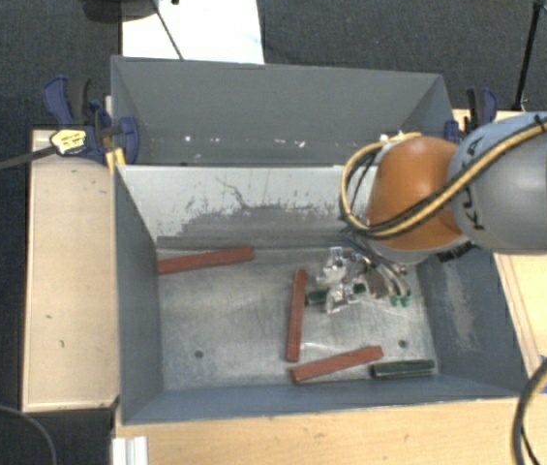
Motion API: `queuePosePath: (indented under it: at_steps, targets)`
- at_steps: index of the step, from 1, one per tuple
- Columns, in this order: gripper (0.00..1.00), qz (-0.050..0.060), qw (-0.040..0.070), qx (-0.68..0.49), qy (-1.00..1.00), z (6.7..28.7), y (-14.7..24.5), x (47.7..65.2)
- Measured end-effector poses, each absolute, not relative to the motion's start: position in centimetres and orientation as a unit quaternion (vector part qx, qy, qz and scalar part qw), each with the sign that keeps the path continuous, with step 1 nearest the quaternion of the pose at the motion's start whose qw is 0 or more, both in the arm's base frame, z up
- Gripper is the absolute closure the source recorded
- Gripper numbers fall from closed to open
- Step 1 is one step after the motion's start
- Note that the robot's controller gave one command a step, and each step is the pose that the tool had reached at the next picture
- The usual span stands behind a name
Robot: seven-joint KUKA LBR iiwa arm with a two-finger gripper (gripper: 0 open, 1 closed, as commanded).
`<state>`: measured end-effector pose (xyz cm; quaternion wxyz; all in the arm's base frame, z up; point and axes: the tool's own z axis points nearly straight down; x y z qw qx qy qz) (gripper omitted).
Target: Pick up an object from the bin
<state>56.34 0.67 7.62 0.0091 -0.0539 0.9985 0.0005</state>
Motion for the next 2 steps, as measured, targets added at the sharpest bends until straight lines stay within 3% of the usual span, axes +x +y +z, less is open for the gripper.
queuePosePath:
  at_steps: [1,2]
  targets:
    - [1.00,0.001,0.009,-0.053,0.999,7.6,0.7,56.3]
    - [1.00,0.000,0.006,-0.060,0.998,26.5,1.8,54.5]
